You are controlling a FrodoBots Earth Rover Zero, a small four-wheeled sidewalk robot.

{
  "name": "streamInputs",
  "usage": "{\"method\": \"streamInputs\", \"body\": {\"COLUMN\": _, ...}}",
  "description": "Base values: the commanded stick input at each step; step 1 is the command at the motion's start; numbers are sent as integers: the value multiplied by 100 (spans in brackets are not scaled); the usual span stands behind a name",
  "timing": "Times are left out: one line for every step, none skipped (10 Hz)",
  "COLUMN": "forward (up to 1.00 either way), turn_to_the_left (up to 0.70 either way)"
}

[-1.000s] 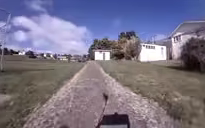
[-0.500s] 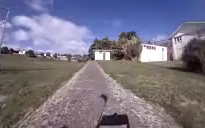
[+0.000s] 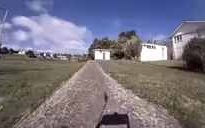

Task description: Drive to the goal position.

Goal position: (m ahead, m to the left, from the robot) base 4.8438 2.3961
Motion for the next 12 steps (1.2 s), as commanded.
{"method": "streamInputs", "body": {"forward": 6, "turn_to_the_left": 0}}
{"method": "streamInputs", "body": {"forward": 6, "turn_to_the_left": 0}}
{"method": "streamInputs", "body": {"forward": 6, "turn_to_the_left": 0}}
{"method": "streamInputs", "body": {"forward": 6, "turn_to_the_left": 0}}
{"method": "streamInputs", "body": {"forward": 5, "turn_to_the_left": 0}}
{"method": "streamInputs", "body": {"forward": 5, "turn_to_the_left": 0}}
{"method": "streamInputs", "body": {"forward": 5, "turn_to_the_left": 0}}
{"method": "streamInputs", "body": {"forward": 6, "turn_to_the_left": 0}}
{"method": "streamInputs", "body": {"forward": 5, "turn_to_the_left": 0}}
{"method": "streamInputs", "body": {"forward": 6, "turn_to_the_left": 0}}
{"method": "streamInputs", "body": {"forward": 6, "turn_to_the_left": 0}}
{"method": "streamInputs", "body": {"forward": 6, "turn_to_the_left": 0}}
